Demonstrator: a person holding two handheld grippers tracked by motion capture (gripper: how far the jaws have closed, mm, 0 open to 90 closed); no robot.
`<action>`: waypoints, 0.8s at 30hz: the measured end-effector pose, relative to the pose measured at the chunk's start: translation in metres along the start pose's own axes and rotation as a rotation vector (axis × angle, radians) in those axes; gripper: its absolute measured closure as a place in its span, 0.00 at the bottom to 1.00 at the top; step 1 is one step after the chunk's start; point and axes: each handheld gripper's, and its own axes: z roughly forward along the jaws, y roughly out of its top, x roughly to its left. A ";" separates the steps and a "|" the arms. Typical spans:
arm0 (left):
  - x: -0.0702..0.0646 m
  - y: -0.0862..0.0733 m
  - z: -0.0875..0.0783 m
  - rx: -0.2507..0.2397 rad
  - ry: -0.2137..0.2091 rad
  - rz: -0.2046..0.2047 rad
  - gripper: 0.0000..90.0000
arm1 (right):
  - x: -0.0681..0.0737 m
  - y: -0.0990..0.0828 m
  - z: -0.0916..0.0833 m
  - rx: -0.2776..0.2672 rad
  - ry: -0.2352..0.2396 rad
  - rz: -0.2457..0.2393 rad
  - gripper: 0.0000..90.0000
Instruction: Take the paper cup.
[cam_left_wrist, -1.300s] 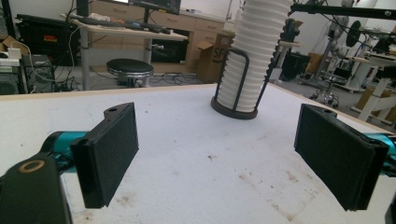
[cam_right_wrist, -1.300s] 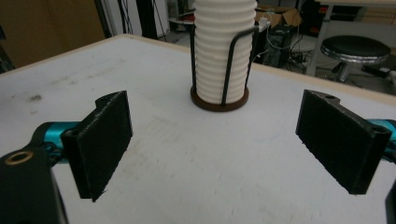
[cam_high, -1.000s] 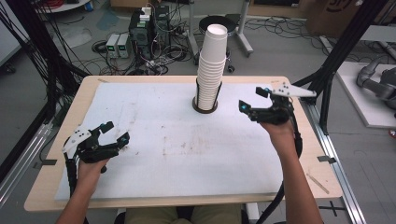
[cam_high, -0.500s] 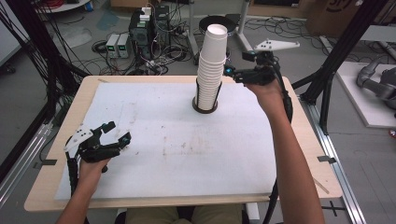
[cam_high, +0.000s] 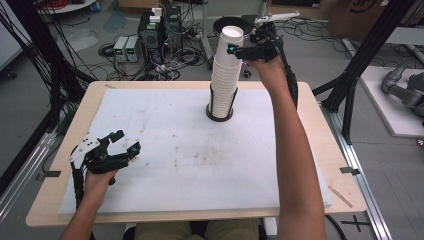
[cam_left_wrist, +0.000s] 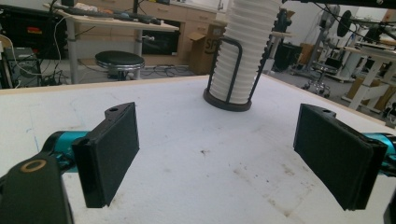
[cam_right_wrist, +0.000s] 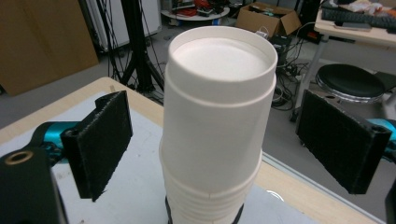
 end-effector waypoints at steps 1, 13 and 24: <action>0.001 0.000 0.000 -0.001 0.002 -0.001 0.16 | 0.000 0.001 0.004 0.011 -0.002 0.014 0.12; 0.003 0.000 -0.001 -0.002 0.004 -0.009 0.16 | -0.001 0.000 0.047 0.042 -0.003 0.064 0.12; 0.005 0.000 -0.001 -0.001 0.008 -0.014 0.16 | -0.001 0.000 0.049 0.021 -0.006 0.037 0.22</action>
